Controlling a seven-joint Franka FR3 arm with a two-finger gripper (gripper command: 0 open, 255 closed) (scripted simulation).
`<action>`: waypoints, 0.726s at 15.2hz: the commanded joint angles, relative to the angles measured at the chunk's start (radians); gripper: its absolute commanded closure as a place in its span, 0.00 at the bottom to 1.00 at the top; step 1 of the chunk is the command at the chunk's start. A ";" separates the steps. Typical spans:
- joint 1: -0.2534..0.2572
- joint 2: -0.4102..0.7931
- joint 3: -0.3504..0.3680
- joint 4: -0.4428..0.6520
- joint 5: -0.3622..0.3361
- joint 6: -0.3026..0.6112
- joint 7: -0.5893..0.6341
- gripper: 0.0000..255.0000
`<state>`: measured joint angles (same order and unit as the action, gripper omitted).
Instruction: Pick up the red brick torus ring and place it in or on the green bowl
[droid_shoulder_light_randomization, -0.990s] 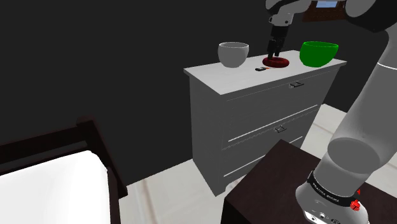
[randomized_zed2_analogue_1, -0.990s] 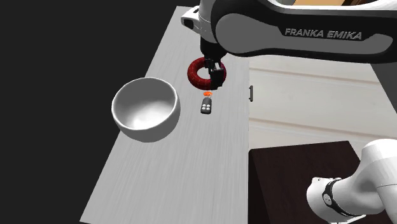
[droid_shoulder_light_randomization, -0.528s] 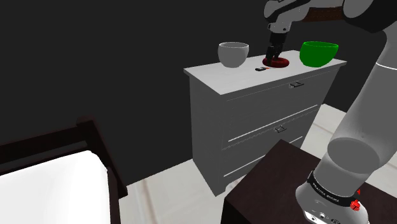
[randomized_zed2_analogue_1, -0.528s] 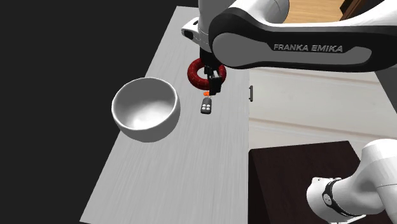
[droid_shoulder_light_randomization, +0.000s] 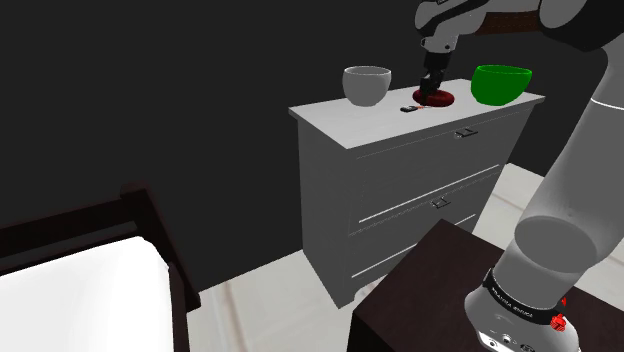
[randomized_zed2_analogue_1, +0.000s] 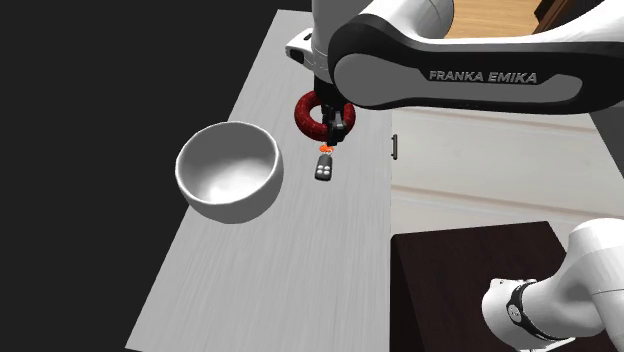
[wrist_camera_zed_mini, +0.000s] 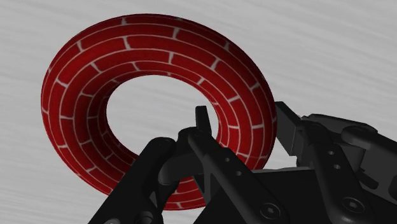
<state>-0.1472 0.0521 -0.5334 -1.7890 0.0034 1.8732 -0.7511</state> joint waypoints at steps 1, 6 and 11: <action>0.000 0.000 0.000 0.000 0.000 0.000 0.000 1.00; 0.000 0.000 0.000 0.000 0.000 0.000 0.000 1.00; 0.000 -0.002 0.000 0.038 -0.001 -0.040 0.000 1.00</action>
<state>-0.1470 0.0501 -0.5332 -1.7645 0.0023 1.8466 -0.7505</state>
